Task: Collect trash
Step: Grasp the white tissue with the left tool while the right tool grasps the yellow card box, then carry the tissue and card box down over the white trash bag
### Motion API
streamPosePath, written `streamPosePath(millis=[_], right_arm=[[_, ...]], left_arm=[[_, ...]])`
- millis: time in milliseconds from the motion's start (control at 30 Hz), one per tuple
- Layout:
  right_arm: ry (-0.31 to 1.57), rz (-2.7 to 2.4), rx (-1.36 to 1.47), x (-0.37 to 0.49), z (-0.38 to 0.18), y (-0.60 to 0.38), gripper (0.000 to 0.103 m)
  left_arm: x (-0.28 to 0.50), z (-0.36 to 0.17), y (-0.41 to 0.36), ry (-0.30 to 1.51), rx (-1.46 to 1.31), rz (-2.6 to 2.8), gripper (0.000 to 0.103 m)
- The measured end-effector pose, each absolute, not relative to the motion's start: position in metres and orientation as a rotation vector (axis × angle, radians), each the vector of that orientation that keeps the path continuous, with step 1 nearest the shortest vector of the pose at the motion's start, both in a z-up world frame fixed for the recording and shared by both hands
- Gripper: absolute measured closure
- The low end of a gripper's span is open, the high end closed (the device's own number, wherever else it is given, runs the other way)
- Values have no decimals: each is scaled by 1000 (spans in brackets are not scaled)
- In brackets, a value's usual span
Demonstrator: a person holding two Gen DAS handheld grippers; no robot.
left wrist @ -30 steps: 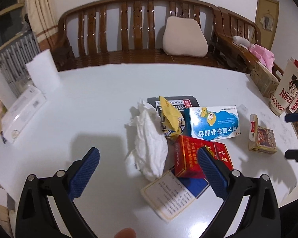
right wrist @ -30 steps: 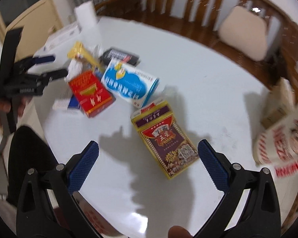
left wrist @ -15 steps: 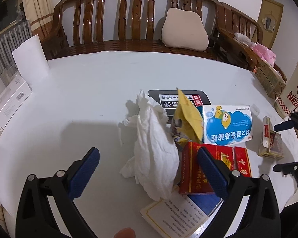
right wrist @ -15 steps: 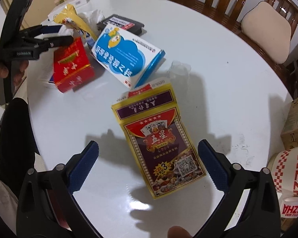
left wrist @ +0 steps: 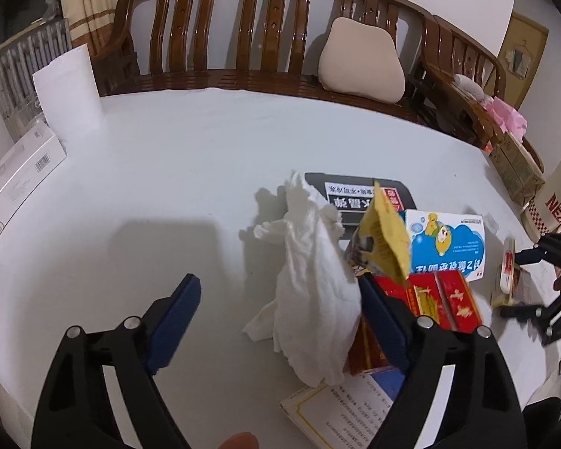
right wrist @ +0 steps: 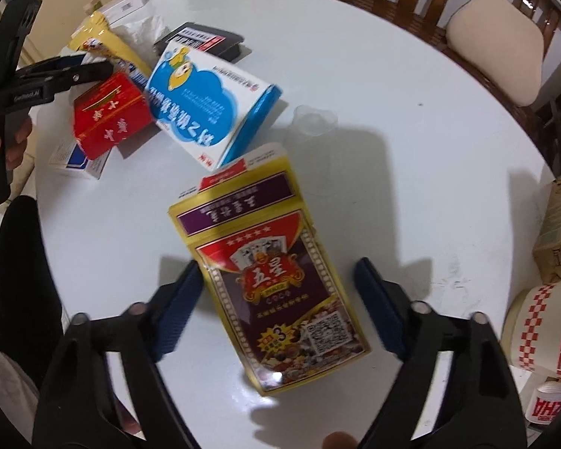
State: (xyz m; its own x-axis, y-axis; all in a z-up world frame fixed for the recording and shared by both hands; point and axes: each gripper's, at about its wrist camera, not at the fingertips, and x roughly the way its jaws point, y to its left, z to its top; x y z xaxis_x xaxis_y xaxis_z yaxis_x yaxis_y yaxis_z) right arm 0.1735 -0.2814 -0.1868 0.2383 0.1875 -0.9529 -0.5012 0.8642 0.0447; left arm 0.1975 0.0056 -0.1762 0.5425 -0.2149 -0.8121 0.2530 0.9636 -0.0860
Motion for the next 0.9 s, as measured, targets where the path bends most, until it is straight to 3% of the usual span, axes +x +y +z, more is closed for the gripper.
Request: streamPosePath(millis=[267, 433, 633, 900], right_arm=[[1240, 456, -291, 175, -187, -282, 39], [1235, 438, -290, 162, -186, -275, 40], [1228, 414, -258, 157, -186, -277, 42], [1217, 398, -182, 155, -179, -283, 43]], left_arm=[[197, -176, 4, 953, 53, -274, 47], [196, -175, 8, 954, 26, -293, 76], [191, -173, 18, 952, 4, -276, 85], [182, -154, 25, 913, -6, -263, 88]])
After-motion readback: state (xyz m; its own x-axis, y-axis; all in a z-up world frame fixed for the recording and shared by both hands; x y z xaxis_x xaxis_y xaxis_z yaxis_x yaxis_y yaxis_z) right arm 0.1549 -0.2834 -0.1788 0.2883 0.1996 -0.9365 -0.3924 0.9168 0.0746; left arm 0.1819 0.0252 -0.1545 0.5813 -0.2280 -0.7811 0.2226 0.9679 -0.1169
